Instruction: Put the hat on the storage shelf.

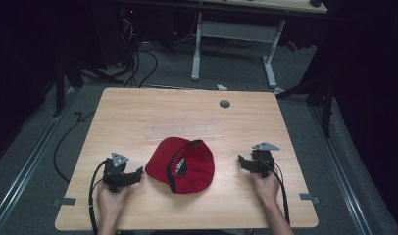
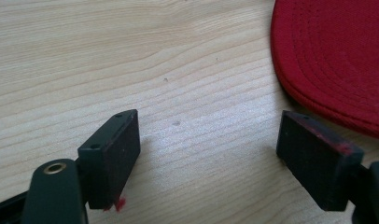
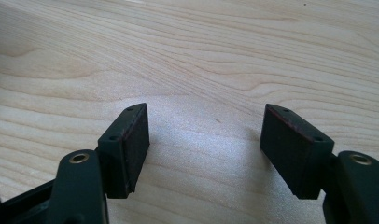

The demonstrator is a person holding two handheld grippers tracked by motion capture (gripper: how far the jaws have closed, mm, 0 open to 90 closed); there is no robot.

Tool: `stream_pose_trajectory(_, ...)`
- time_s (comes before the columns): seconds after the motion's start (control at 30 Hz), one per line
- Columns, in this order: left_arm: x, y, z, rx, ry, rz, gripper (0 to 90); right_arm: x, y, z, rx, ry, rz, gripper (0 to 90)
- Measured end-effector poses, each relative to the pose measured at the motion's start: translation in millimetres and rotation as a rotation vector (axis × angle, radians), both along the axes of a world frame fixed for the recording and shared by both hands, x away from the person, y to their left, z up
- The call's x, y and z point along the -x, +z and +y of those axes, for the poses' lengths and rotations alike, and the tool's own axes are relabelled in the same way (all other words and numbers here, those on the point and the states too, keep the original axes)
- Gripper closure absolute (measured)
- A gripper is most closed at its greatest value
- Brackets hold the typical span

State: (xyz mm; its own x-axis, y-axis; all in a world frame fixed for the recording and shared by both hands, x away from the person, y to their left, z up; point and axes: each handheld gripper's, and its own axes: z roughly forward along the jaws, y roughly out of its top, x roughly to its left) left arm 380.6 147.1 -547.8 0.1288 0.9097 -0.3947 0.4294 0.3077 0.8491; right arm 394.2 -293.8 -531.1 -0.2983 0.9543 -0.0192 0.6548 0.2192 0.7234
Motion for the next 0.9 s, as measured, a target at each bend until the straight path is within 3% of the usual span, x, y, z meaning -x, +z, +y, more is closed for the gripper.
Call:
stream_pose_trajectory(0.5,0.5,-0.2,-0.4,-0.001,0.001,-0.001,21.4,-0.4,0.0,0.4,0.000,0.016,0.002,32.8)
stream_pose_trajectory(0.7,0.5,-0.1,-0.4,-0.001,0.001,-0.001,21.4,1.6,1.2,0.1,-0.003,0.031,0.003,41.1)
stream_pose_trajectory(0.9,0.5,-0.2,-0.5,-0.002,0.001,-0.001,21.3,4.0,5.4,1.5,-0.063,0.086,0.020,44.1)
